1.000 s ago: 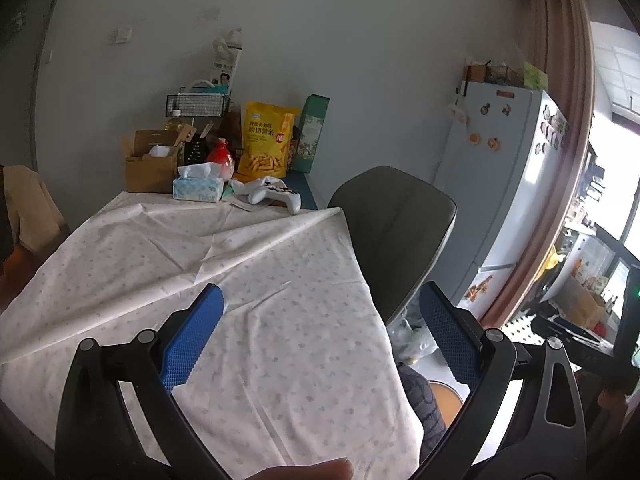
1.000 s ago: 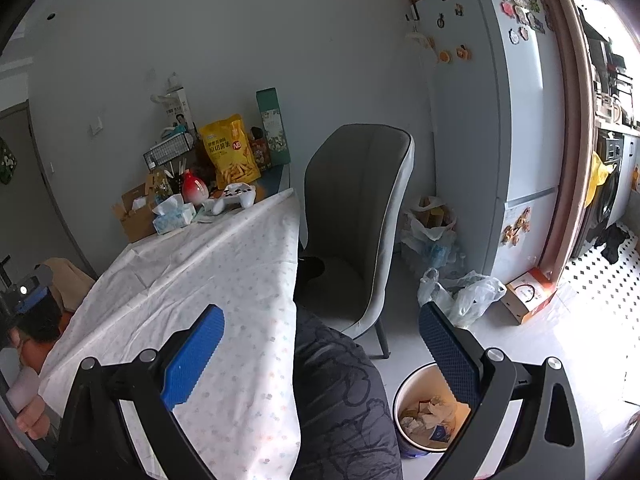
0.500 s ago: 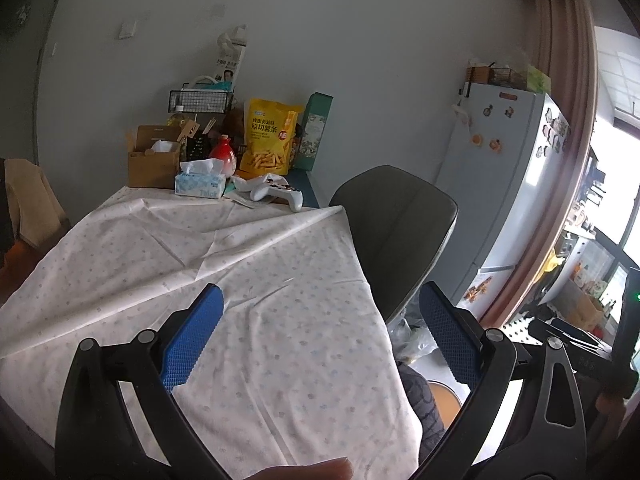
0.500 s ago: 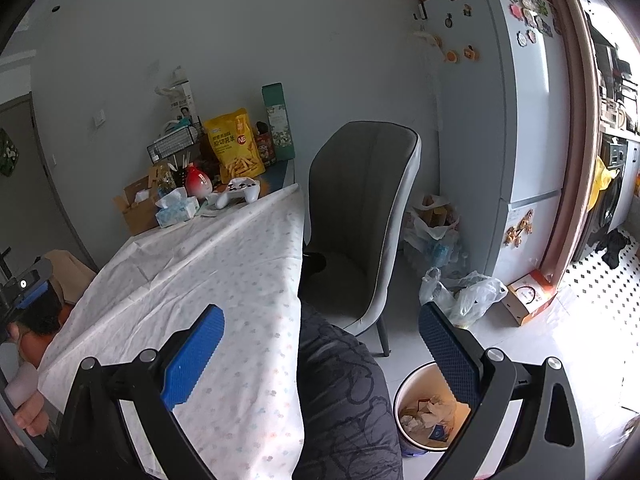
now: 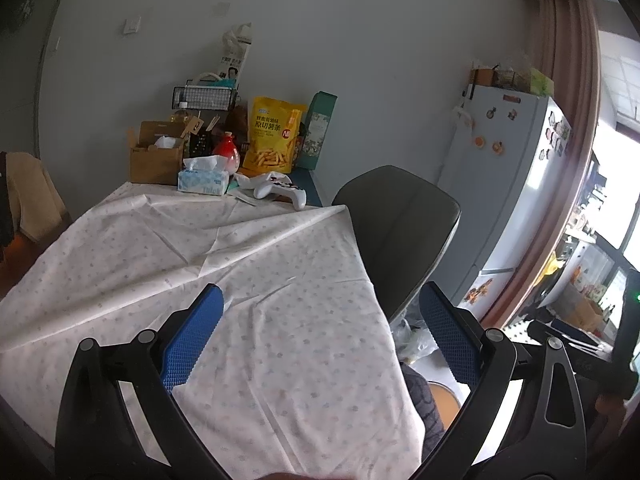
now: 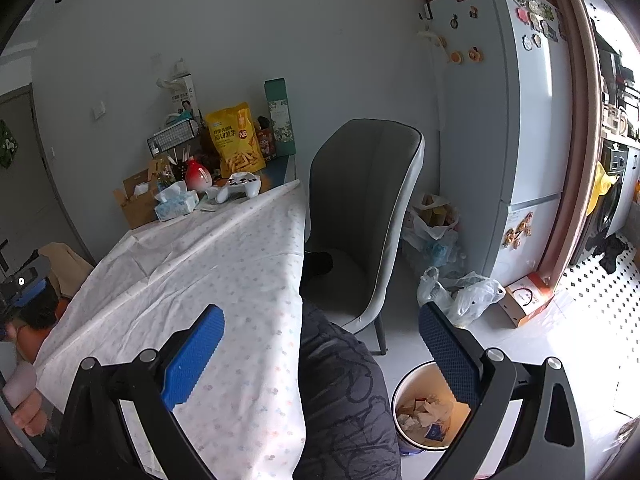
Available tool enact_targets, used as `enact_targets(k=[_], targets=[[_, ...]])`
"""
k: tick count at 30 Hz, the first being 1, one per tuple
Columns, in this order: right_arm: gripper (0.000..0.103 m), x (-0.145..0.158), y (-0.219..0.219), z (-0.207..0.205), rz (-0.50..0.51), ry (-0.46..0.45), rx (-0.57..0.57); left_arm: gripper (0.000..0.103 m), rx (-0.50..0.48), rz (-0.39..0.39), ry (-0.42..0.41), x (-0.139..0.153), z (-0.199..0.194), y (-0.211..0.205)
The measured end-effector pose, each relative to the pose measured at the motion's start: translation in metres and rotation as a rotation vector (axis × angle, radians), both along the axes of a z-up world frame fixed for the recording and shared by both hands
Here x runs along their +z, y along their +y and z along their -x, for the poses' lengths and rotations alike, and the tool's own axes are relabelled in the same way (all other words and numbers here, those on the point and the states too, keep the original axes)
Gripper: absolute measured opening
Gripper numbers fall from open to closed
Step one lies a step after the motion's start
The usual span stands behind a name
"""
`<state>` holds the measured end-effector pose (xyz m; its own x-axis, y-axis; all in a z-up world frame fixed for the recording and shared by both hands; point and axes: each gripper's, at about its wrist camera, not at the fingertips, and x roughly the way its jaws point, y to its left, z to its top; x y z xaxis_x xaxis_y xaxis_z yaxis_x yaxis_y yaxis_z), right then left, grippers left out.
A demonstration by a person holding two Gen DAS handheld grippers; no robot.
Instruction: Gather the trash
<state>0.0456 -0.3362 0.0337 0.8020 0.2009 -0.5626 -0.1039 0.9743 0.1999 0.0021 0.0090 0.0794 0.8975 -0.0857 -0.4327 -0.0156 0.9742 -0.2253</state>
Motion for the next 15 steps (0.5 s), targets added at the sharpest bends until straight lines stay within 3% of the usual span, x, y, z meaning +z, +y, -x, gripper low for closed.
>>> enact_targets(k=[15], targets=[[0.095, -0.009, -0.013, -0.009, -0.004, 0.043, -0.023, 0.097, -0.051, -0.017, 0.039, -0.010, -0.009, -0.013]])
